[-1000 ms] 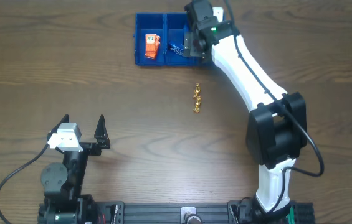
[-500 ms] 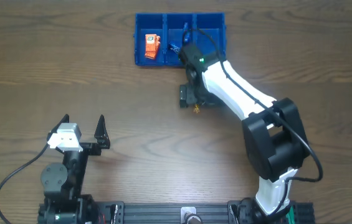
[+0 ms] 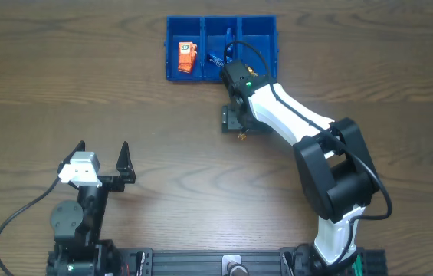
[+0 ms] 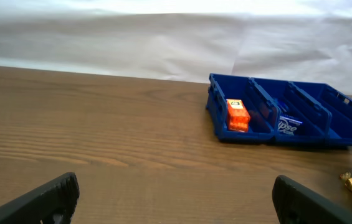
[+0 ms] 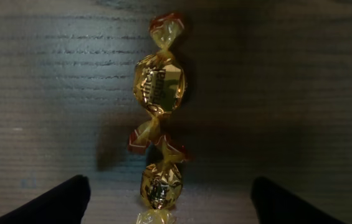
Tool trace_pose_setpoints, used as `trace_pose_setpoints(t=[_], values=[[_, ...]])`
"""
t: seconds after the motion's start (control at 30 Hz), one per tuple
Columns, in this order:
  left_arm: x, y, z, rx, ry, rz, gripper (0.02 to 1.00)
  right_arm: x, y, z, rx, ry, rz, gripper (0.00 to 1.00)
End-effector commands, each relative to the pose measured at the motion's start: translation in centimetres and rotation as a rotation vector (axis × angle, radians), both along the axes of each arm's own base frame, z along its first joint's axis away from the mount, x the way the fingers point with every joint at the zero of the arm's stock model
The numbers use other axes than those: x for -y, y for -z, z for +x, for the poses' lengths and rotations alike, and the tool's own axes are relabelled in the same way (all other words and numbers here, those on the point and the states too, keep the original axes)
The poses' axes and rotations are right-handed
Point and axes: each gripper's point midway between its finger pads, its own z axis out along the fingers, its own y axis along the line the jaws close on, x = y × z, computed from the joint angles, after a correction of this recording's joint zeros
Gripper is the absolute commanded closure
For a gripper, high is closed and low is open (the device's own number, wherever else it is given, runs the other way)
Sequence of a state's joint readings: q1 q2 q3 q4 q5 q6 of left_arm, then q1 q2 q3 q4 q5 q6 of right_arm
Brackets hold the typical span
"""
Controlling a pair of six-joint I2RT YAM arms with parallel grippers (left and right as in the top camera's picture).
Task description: Sort Candies Into Trays
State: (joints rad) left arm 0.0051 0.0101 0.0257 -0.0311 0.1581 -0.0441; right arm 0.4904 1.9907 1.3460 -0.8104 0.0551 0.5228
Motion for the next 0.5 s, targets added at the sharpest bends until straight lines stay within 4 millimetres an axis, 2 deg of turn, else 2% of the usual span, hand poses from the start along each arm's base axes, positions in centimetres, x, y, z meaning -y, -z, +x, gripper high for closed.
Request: trace_pose_setpoints(t=[0.03,0.17,0.43,0.5], values=[[0.2,1.7,-0.1,-0.046,0.012,0.009,0.020,-0.3,0.7,-0.2,-0.007,-0.005,-0.005,0.270],[0.2,1.7,-0.1,-0.046,0.012,0.009,0.020,-1.0,0.7,-0.2,0.004,-0.020,0.000,0.336],[0.2,1.7,-0.1,-0.046,0.012,0.009,0.020,-0.8,1.7,-0.6,-0.003,-0.017,-0.003,0.371],[0.2,1.7,-0.1,-0.046,0.012,0.009,0.020,-0.8,1.7,-0.5,-0.002,-0.017,-0.002,0.419]])
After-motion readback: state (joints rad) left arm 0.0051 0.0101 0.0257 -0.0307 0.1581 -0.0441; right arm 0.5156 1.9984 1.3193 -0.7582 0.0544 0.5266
